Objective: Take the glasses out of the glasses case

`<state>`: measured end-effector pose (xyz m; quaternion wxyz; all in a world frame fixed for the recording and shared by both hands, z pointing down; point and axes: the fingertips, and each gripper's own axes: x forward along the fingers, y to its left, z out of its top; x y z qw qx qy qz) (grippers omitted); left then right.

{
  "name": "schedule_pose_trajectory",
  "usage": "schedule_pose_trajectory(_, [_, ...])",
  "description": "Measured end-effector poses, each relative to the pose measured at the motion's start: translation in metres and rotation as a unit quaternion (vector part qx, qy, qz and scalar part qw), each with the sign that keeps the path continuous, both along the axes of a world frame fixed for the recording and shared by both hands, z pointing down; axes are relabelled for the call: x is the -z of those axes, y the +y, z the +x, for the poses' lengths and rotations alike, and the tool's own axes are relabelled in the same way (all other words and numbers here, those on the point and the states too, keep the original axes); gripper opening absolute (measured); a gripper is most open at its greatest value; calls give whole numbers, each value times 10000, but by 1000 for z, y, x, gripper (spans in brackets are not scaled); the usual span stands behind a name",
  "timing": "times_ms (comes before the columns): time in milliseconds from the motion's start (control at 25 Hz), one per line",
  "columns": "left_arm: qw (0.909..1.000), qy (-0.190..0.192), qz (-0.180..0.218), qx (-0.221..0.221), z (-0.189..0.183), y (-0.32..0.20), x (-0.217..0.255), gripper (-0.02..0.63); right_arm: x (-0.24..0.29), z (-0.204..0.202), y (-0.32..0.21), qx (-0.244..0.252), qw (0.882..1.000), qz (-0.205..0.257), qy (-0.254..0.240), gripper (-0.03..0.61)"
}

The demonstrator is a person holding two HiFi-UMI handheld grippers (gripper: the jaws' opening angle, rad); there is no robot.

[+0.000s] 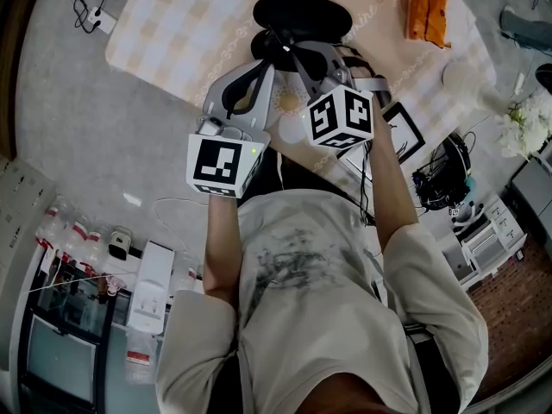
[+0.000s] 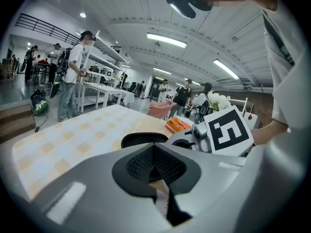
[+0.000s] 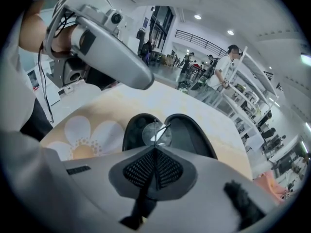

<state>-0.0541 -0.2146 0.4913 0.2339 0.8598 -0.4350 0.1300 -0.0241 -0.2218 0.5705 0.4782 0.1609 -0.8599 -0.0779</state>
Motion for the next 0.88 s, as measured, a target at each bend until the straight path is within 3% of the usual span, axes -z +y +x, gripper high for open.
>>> schedule_pose_trajectory(880, [10000, 29, 13, -40, 5, 0, 4, 9, 11, 6, -2, -106, 9999, 131, 37, 18])
